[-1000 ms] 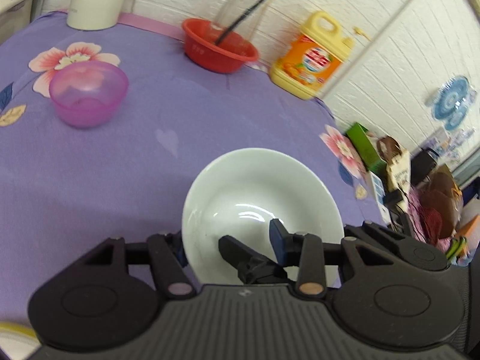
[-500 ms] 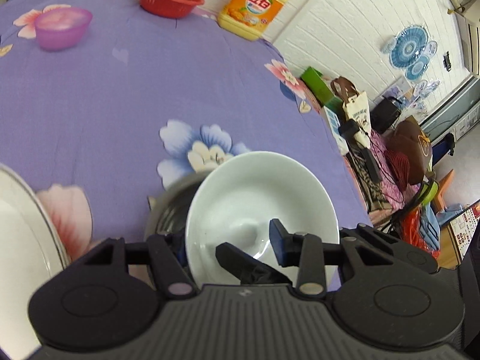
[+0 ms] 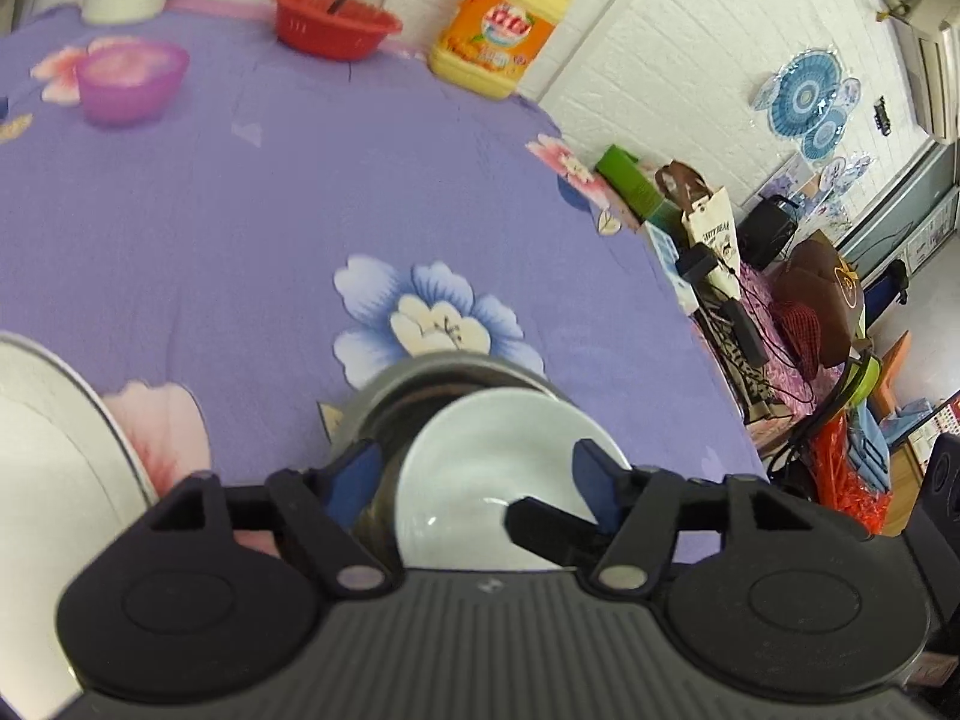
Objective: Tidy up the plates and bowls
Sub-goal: 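Lift the white bowl with the left tool and lower it into the steel bowl, then open the left tool and release the white bowl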
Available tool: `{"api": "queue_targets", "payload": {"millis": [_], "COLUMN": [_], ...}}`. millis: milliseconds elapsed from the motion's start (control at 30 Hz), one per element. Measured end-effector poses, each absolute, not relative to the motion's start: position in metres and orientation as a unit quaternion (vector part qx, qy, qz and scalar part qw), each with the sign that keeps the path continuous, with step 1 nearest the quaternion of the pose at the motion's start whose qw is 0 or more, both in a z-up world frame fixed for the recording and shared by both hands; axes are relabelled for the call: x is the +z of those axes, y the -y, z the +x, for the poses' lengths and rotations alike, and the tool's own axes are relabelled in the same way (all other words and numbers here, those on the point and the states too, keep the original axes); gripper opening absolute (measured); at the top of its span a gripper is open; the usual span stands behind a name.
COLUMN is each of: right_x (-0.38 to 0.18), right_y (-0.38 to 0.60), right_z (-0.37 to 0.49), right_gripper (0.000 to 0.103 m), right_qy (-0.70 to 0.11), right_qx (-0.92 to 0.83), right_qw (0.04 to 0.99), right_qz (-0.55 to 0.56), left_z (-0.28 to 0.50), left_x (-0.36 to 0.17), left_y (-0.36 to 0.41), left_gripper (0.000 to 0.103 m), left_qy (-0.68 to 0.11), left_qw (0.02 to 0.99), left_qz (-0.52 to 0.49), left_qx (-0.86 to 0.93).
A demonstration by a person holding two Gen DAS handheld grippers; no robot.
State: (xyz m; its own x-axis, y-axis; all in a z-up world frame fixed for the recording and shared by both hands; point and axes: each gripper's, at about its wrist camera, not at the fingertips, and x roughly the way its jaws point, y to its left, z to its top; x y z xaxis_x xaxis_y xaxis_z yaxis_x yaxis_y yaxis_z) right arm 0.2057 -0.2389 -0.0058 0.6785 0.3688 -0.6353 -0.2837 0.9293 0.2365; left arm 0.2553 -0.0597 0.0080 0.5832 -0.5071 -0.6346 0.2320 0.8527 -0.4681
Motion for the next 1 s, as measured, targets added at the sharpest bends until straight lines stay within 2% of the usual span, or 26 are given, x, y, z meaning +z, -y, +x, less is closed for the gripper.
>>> {"api": "queue_targets", "payload": {"millis": [67, 100, 133, 567, 800, 1000], "right_x": [-0.003, -0.001, 0.0, 0.009, 0.014, 0.016], "right_y": [0.243, 0.245, 0.246, 0.253, 0.224, 0.179], "right_z": [0.202, 0.2, 0.198, 0.22, 0.262, 0.303], "right_gripper": [0.103, 0.103, 0.103, 0.103, 0.103, 0.103], "right_qy": [-0.346, -0.338, -0.332, -0.328, -0.351, -0.371], "right_qx": [0.172, 0.165, 0.16, 0.143, 0.149, 0.181], "right_qw": [0.92, 0.924, 0.927, 0.928, 0.919, 0.907], "right_qz": [0.069, 0.069, 0.066, 0.109, 0.098, 0.081], "left_z": [0.252, 0.252, 0.251, 0.265, 0.283, 0.308], "left_x": [0.013, 0.016, 0.018, 0.034, 0.044, 0.036], "left_y": [0.055, 0.054, 0.051, -0.036, -0.094, -0.131], "left_gripper": [0.069, 0.077, 0.078, 0.078, 0.079, 0.079], "left_qy": [-0.393, -0.388, -0.383, -0.339, -0.311, -0.323], "left_qw": [0.881, 0.885, 0.89, 0.936, 0.947, 0.941], "left_qz": [-0.159, -0.154, -0.148, -0.063, -0.076, -0.102], "left_qx": [-0.212, -0.208, -0.201, -0.067, -0.013, 0.011]}}
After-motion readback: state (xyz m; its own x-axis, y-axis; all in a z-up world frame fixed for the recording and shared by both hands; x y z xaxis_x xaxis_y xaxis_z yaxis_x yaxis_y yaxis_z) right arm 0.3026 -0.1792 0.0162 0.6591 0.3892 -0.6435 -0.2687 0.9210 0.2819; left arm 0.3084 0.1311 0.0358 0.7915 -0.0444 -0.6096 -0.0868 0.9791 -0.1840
